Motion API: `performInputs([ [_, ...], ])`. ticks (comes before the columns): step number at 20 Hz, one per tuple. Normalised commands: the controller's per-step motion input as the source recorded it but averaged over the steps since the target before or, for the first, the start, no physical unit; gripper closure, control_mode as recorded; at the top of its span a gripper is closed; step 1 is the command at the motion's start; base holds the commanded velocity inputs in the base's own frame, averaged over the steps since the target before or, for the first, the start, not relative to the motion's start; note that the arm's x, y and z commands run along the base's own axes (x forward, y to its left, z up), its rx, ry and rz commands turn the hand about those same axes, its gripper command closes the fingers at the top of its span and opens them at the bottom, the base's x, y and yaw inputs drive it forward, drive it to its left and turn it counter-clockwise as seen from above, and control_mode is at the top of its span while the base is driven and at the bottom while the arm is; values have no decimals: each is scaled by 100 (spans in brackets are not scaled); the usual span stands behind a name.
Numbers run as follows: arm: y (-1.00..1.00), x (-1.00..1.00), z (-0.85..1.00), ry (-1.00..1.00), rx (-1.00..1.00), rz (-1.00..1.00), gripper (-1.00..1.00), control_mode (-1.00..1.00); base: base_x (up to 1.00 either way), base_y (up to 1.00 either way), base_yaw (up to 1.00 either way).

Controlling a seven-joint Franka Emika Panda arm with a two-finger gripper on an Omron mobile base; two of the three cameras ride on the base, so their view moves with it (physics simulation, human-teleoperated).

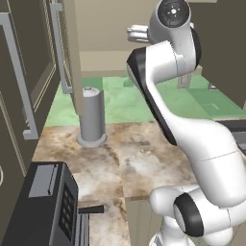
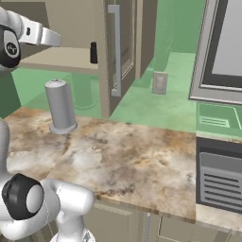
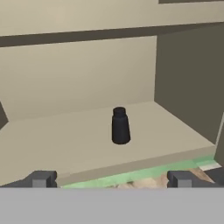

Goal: Move the ketchup and shaker from the cabinet to the dining counter.

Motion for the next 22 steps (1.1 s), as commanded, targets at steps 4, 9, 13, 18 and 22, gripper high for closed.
performInputs([
  [4, -28, 27, -2, -5, 0, 0, -100, -100, 0, 0, 0],
  [9, -25, 22, 0, -2, 0, 0, -100, -100, 0, 0, 0],
  [13, -17, 17, -7, -5, 0, 0, -100, -100, 0, 0, 0],
  [18, -2, 6, -9, -3, 0, 0, -100, -100, 0, 0, 0],
  [22, 0, 10, -9, 0, 0, 0, -100, -100, 0, 0, 0],
])
